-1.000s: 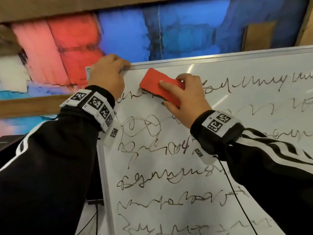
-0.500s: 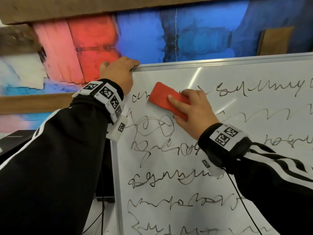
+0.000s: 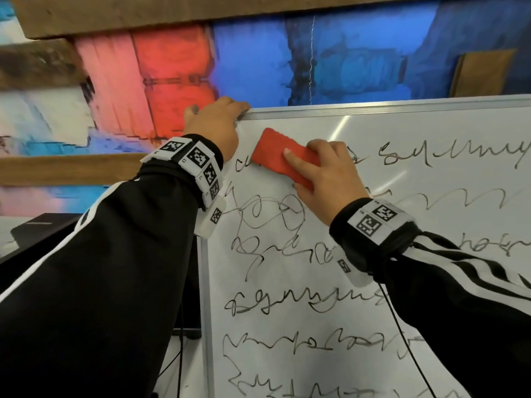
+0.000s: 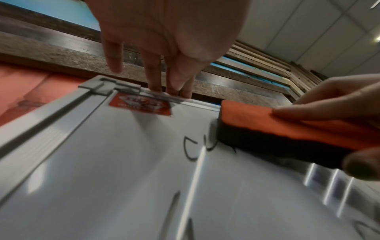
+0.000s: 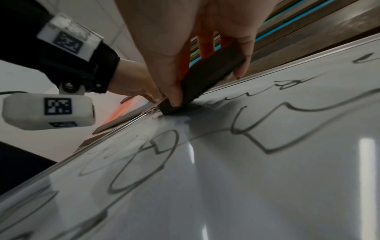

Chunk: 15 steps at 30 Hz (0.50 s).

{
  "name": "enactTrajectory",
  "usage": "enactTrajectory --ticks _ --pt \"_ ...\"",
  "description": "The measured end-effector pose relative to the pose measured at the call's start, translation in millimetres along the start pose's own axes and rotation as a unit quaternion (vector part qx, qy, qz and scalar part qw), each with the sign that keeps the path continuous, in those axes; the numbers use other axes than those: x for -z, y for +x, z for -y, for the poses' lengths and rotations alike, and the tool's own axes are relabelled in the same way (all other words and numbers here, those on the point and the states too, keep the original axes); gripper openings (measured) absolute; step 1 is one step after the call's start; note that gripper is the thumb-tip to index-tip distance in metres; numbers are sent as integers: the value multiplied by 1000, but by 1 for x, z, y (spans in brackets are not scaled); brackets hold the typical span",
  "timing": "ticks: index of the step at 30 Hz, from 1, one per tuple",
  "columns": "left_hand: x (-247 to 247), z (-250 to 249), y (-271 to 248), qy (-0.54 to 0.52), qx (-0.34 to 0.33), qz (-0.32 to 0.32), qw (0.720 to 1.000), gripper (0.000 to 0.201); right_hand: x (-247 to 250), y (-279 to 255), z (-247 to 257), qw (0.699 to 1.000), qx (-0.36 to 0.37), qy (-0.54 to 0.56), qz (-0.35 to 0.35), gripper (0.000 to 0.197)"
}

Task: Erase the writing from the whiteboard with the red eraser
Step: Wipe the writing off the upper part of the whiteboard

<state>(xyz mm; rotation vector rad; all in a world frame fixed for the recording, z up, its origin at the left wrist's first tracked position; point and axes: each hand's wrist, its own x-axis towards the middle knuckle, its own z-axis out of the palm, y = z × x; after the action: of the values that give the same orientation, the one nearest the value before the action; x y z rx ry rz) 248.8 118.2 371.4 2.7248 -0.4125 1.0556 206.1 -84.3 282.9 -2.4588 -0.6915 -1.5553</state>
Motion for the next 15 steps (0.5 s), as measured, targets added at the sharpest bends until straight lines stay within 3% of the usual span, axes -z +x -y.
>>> enactTrajectory --ticks 5,10,15 --pt "0 0 -1 0 -1 -3 1000 60 -8 -1 19 998 44 19 32 50" --pt "-1 -1 -4 7 0 -6 1000 61 1 -1 4 1000 -19 -12 -11 54" --pt "-1 0 0 10 2 -1 1000 57 -15 4 33 1000 19 7 19 57"
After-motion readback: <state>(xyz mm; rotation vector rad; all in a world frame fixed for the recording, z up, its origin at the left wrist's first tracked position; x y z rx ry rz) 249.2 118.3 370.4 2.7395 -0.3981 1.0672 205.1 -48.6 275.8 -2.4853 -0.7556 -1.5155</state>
